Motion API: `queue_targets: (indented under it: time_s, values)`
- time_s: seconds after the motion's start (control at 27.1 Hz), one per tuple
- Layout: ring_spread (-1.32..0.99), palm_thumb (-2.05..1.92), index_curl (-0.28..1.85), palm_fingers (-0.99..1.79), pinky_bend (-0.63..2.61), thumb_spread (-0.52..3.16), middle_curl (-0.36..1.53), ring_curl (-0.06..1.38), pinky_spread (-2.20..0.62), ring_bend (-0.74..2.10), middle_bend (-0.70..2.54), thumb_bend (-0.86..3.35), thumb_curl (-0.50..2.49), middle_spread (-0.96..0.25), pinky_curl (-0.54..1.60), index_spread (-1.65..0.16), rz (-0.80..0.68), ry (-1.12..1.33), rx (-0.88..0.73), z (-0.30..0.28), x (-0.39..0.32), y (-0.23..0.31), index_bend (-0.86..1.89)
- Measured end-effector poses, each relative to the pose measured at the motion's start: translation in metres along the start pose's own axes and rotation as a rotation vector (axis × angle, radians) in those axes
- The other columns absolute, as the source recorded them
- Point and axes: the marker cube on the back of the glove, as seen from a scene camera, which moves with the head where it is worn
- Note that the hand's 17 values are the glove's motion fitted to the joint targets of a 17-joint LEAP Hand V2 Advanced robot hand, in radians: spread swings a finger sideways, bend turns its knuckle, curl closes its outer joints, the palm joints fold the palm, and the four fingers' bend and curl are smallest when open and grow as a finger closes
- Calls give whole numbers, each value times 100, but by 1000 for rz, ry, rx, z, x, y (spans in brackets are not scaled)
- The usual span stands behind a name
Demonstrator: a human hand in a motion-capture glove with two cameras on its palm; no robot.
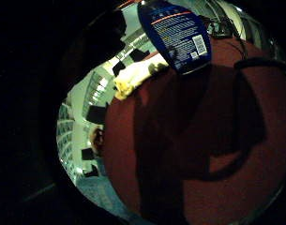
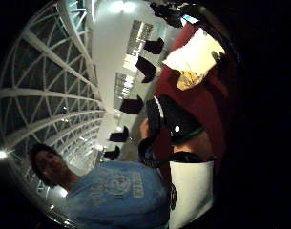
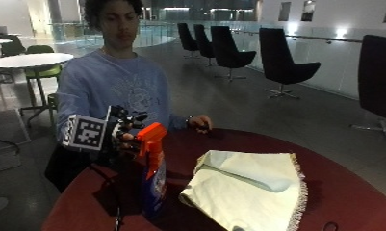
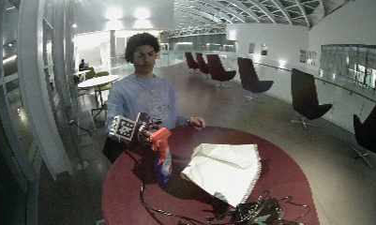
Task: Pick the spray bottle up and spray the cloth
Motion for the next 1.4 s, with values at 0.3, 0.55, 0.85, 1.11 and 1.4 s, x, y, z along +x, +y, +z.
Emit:
queue_targets:
  time_s: [0.3,0.55,0.85,1.11,1.4]
  values:
    - [7,65,25,49,26,116,35,28,23,30,25,-1,33,1,34,-39,87,-42,140,-1,26,-25,12]
    - [9,66,21,32,39,115,35,29,24,30,20,-2,34,4,38,-39,193,32,229,11,49,-64,4]
    - [11,60,17,17,49,110,35,28,25,28,21,-4,33,7,40,-39,281,84,292,22,71,-112,6]
    - [9,62,12,29,48,104,37,31,27,45,27,-2,33,6,38,-38,278,48,342,20,84,-141,3]
    - [4,90,16,59,36,104,40,34,28,56,36,11,45,0,34,-36,189,-55,376,14,92,-143,17]
